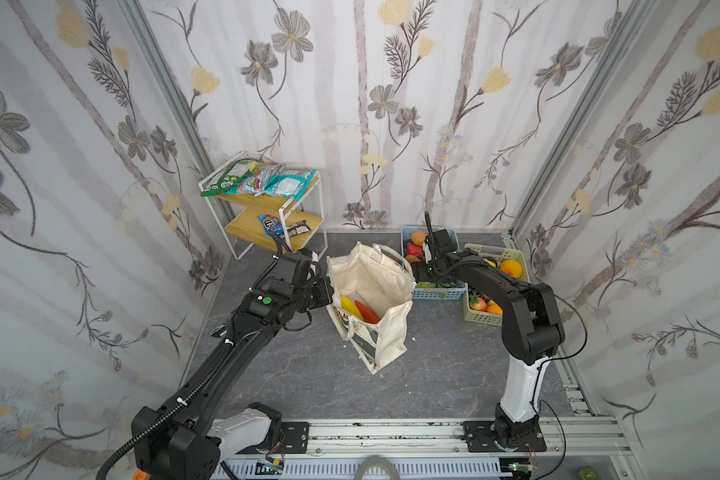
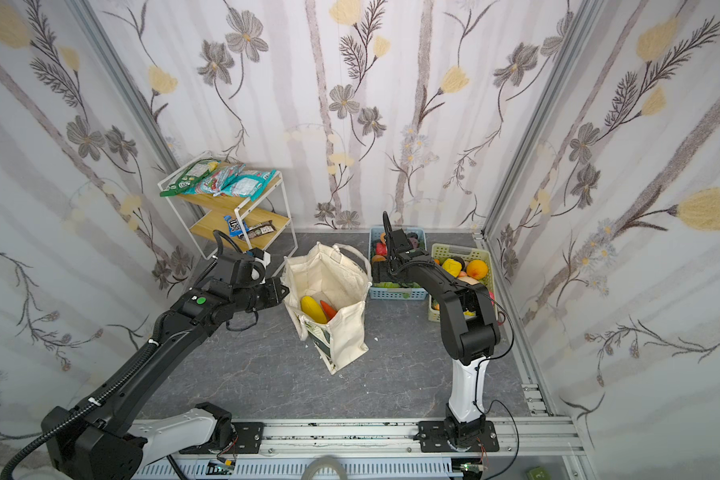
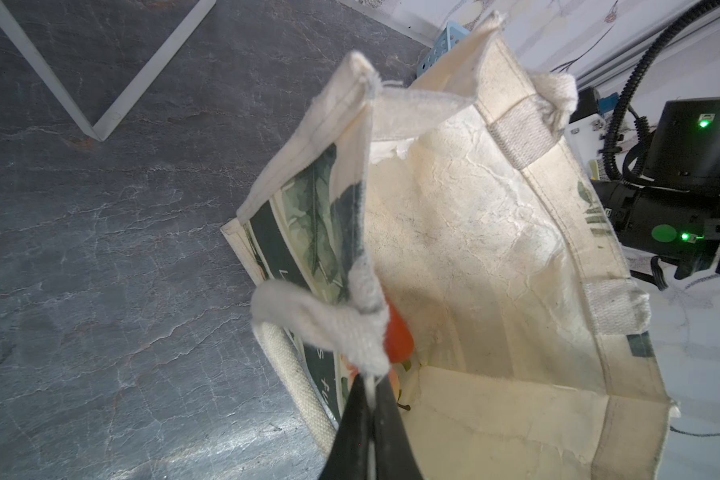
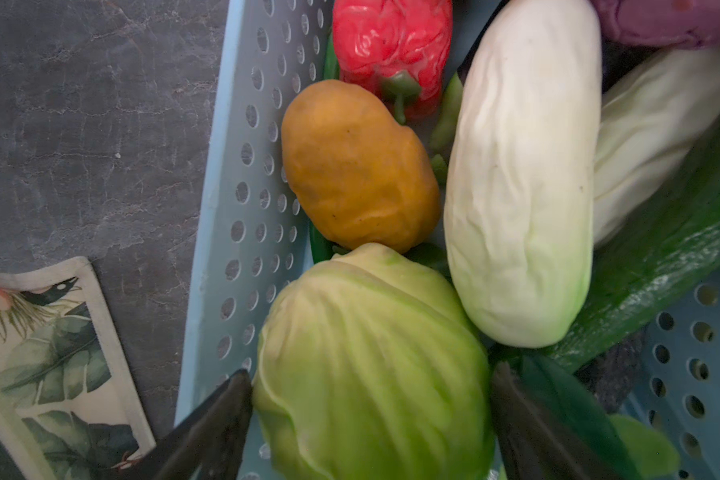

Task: Place the food into the grocery bag and tie it
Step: 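Lower the right gripper onto the green cabbage in the pale blue basket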

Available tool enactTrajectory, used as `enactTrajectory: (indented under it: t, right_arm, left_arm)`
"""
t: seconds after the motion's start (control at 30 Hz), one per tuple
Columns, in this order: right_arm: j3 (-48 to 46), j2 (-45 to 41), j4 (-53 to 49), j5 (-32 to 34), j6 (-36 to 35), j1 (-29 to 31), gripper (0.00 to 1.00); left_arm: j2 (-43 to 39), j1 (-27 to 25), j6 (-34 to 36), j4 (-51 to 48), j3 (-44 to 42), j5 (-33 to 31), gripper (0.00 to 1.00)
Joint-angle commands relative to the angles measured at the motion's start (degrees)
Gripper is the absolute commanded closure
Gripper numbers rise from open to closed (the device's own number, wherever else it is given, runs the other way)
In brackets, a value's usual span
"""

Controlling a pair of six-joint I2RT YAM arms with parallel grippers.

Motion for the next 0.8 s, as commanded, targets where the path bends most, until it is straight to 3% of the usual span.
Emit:
enactTrajectory:
  t: [0.0,0.3,0.5,0.77]
  right_arm:
    - [-0.5,1.3,0.7,-0.5,0.0,0.2,0.13]
    - [-1.1,3.5,0.9,-2.0,-0.1,0.2,0.11]
    - [-1.4,2.2,1.4,-3.0,-0.1,0.1,0.27]
    - [-1.3,-2.8,1.1,-5.5,0.1,-0.3,0.30]
  left_arm:
    - [0.2,-0.2,0.1,0.3,0.3,0.8,1.00]
    - [0.2,-0.4,0.2,0.4,0.4,0.6,1.00]
    - [-0.1,-0.3,0.1,0.4,0.1,0.3,1.00]
    - [-0.6,-0.4,-0.1,0.5,-0.5,0.2,1.00]
